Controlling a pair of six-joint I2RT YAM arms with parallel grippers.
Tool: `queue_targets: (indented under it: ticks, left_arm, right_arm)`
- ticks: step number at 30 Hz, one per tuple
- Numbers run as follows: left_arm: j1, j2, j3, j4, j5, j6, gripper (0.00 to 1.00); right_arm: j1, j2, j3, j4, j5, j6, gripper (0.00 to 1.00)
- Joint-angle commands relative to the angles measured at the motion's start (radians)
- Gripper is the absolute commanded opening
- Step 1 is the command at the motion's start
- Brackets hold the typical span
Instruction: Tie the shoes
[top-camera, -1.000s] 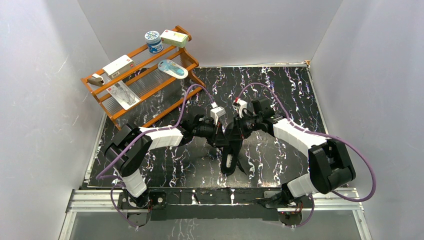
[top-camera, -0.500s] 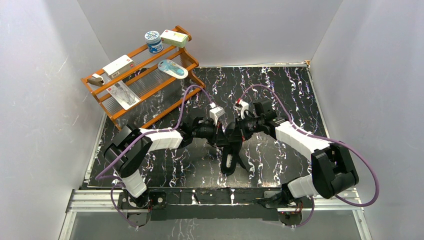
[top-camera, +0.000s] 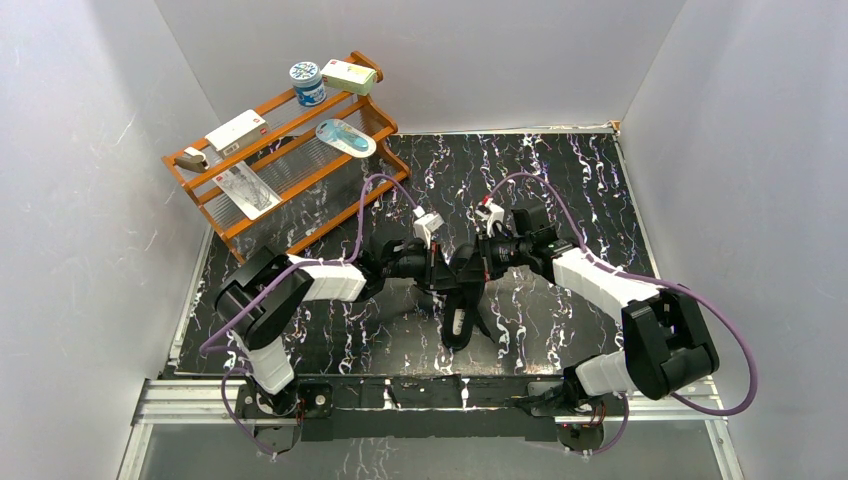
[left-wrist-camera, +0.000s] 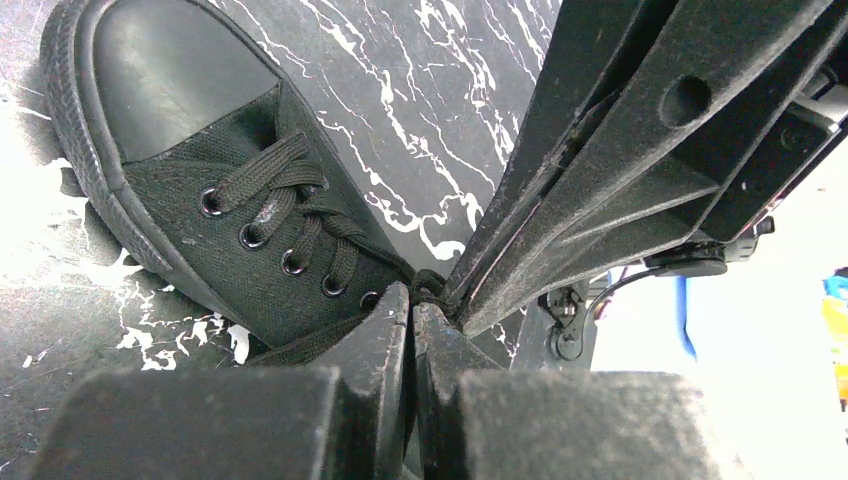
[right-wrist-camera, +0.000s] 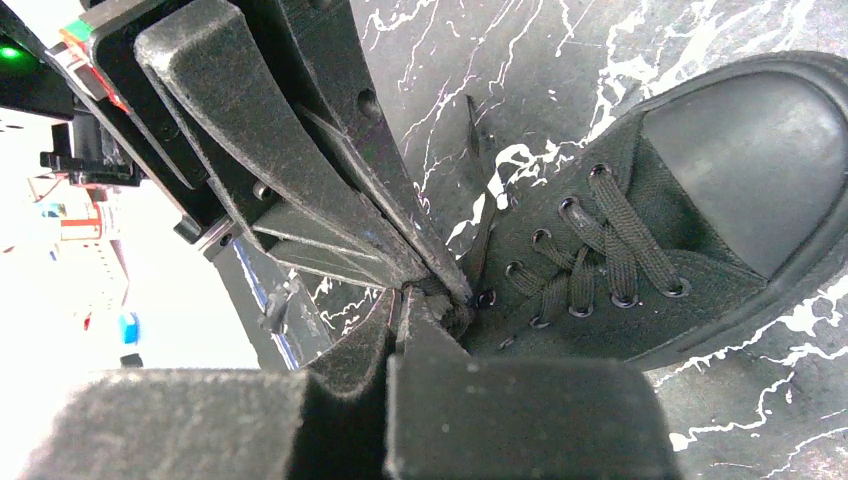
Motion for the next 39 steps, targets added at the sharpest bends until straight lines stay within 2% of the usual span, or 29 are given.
queue_targets:
  ticks: [1, 12, 26, 31, 34, 37, 39]
  left_arm:
    - [0.0, 0.03, -0.001, 0.171, -0.034, -0.086, 0.0]
    - [0.001, 0.076, -0.024, 0.273, -0.083, -0.164, 0.0]
    - [0.005, 0.036, -0.084, 0.293, -0.165, -0.201, 0.0]
    - [0.015, -0.025, -0.109, 0.238, -0.189, -0.144, 0.0]
    - [0.015, -0.033, -0.118, 0.225, -0.178, -0.141, 0.0]
    - [0.011, -0.035, -0.12, 0.223, -0.181, -0.141, 0.0]
    - [0.01, -0.038, -0.12, 0.219, -0.188, -0.14, 0.0]
  right_arm:
    - [0.017, -0.029, -0.009, 0.073, -0.13, 0.081, 0.0]
    - [0.038, -0.066, -0.05, 0.097, -0.16, 0.145, 0.0]
    - [0.053, -0.08, -0.049, 0.121, -0.203, 0.162, 0.0]
    - [0.035, -0.152, -0.05, 0.006, -0.026, 0.153, 0.0]
    - [0.024, -0.18, -0.086, 0.06, -0.027, 0.182, 0.0]
    - [0.017, -0.187, -0.063, -0.003, -0.007, 0.157, 0.0]
    - [0.015, -0.2, -0.079, 0.033, -0.02, 0.17, 0.0]
